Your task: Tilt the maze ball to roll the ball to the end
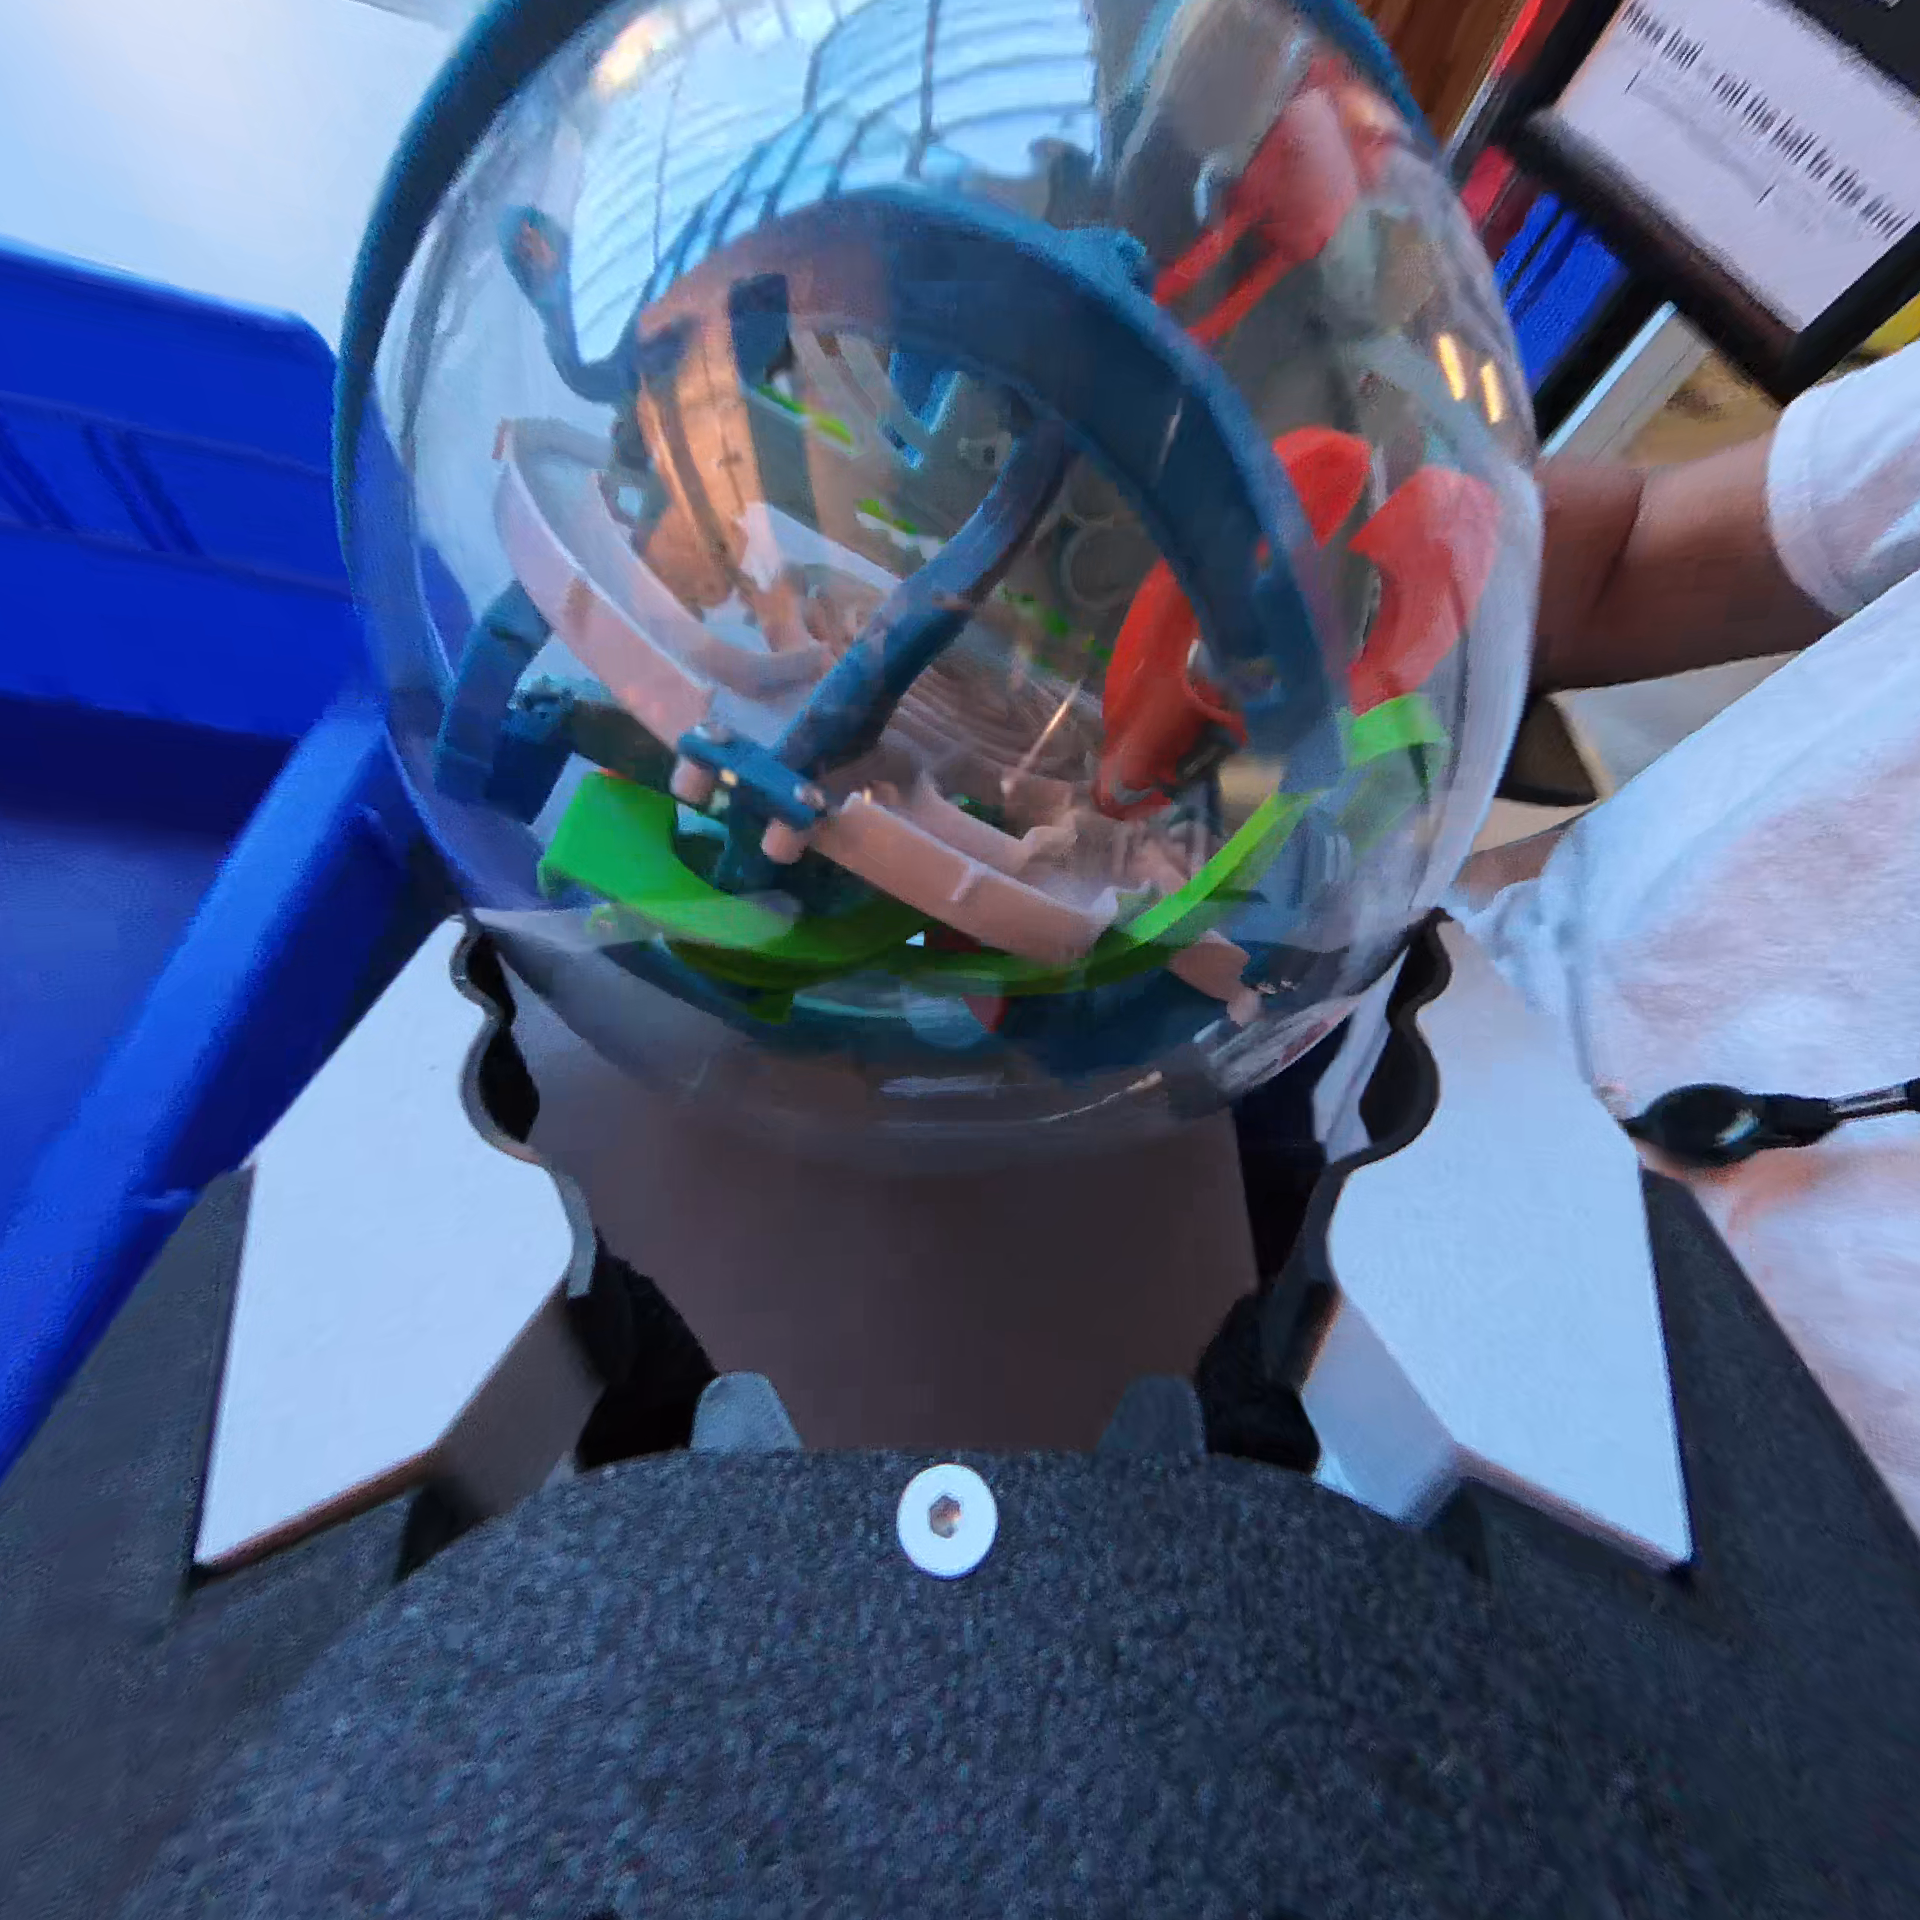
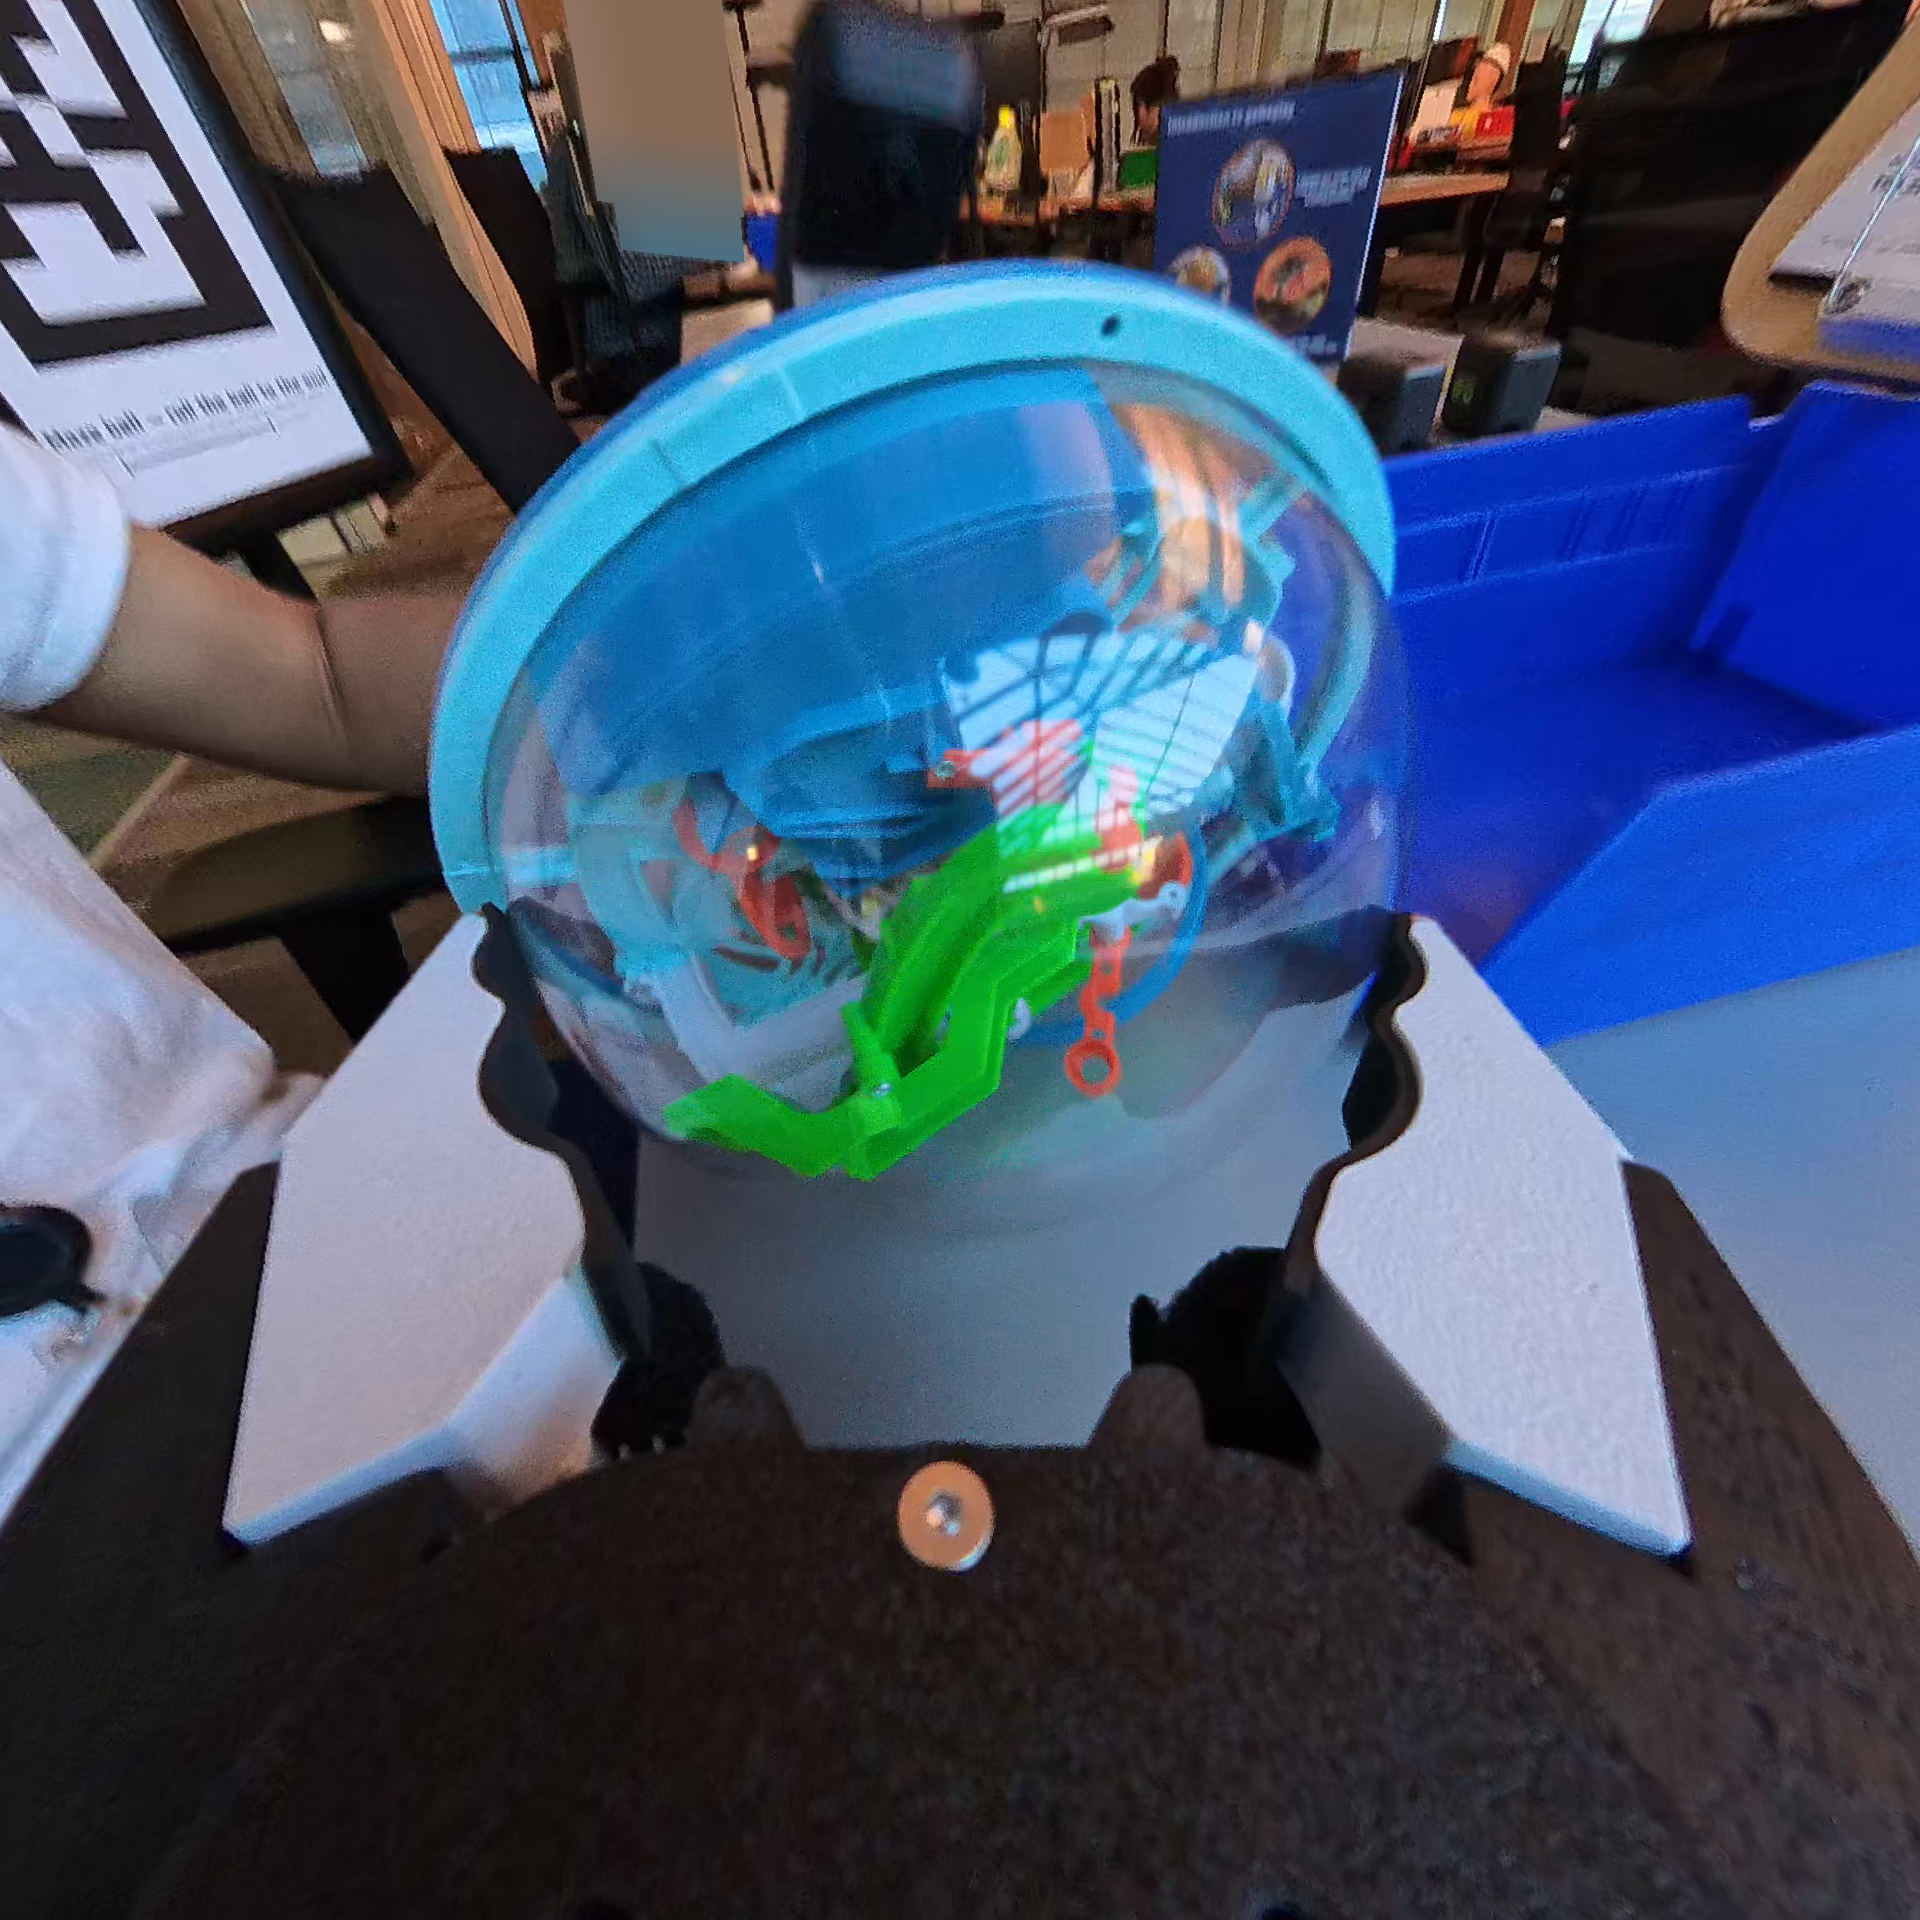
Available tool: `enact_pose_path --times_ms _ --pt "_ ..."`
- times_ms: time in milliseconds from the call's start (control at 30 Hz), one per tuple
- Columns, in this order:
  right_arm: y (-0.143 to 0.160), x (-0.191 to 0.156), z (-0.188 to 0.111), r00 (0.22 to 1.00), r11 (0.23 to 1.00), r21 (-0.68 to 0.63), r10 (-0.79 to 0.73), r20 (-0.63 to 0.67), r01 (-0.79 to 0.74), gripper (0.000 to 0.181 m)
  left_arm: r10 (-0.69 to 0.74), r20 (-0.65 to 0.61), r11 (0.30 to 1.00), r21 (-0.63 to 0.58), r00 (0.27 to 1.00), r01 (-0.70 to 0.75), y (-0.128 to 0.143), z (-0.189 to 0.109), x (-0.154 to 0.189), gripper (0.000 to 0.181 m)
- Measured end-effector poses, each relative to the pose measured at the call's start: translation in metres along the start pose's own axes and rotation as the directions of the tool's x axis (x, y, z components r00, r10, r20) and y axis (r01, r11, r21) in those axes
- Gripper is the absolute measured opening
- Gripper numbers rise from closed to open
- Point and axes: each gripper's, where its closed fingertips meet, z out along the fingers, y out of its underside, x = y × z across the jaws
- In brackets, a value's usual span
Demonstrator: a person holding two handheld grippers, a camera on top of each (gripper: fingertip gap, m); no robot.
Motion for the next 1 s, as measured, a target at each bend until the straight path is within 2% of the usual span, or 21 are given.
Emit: enact_pose_path --times_ms 33,133,200,300,400,467,667,800,1000 --pt "-0.011 -0.003 -0.001 1.000 0.999 0.034 0.006 0.002 -0.006 0.154 -0.022 -0.028 0.999 0.026 0.999 0.023 0.001 0.001 0.004 0.159" --pt "-0.051 -0.015 -0.004 1.000 0.990 0.140 -0.019 0.013 0.017 0.153 -0.039 -0.109 0.998 0.050 0.993 0.045 0.006 0.013 0.022 0.159" --pt "-0.059 -0.023 -0.003 0.999 0.997 0.066 -0.045 0.024 0.044 0.153 -0.029 -0.138 0.999 0.012 0.990 0.031 0.012 0.025 0.031 0.158" --pt "-0.059 -0.026 -0.005 0.997 0.995 -0.074 -0.069 0.026 0.071 0.153 -0.021 -0.143 0.999 0.021 0.990 0.024 0.010 0.030 0.035 0.157" --pt "-0.059 -0.017 -0.007 1.000 0.992 -0.128 -0.020 0.018 0.022 0.152 -0.067 -0.157 0.993 0.081 0.985 0.081 0.000 0.021 0.031 0.156" --pt "-0.057 -0.012 -0.003 1.000 0.991 -0.132 0.006 0.022 -0.003 0.152 -0.096 -0.165 0.991 0.080 0.982 0.111 0.001 0.018 0.027 0.156" --pt "-0.052 -0.012 0.006 0.998 0.992 -0.126 0.026 0.048 -0.020 0.152 -0.133 -0.172 0.990 0.017 0.976 0.138 0.016 0.022 0.028 0.156" --pt "-0.059 -0.012 0.011 0.998 0.992 -0.119 0.036 0.047 -0.031 0.152 -0.153 -0.198 0.988 0.001 0.968 0.156 0.017 0.024 0.031 0.156" --pt "-0.051 -0.006 0.015 0.995 0.982 -0.182 0.064 0.078 -0.049 0.152 -0.202 -0.170 0.972 -0.153 0.964 0.177 0.039 0.040 0.034 0.150"
